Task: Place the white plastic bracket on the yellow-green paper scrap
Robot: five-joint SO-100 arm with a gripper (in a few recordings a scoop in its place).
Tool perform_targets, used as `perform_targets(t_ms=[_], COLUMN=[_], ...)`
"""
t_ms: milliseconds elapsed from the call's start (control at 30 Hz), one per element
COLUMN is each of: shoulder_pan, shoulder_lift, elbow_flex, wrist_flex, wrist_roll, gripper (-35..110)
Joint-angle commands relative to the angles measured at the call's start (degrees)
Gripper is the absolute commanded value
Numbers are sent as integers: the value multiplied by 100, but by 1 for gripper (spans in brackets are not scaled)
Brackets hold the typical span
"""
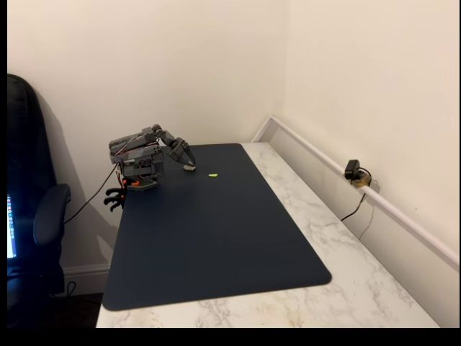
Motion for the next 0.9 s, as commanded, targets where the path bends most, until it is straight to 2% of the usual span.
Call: perform_targets(t_ms=[0, 200, 367, 500, 567, 733, 867], shoulder_pan=[149, -519, -694, -659, -642, -765, -888], shoulder_lift=[193, 193, 193, 26, -703, -4034, -4746], elbow_flex=[-35, -132, -290, -1213, -1907, -4456, -5115], wrist_flex=[246, 483, -123, 79, 88, 879, 1169], wrist_roll=[615, 185, 325, 527, 545, 844, 1749], gripper=[3, 11, 7, 4, 3, 2, 2])
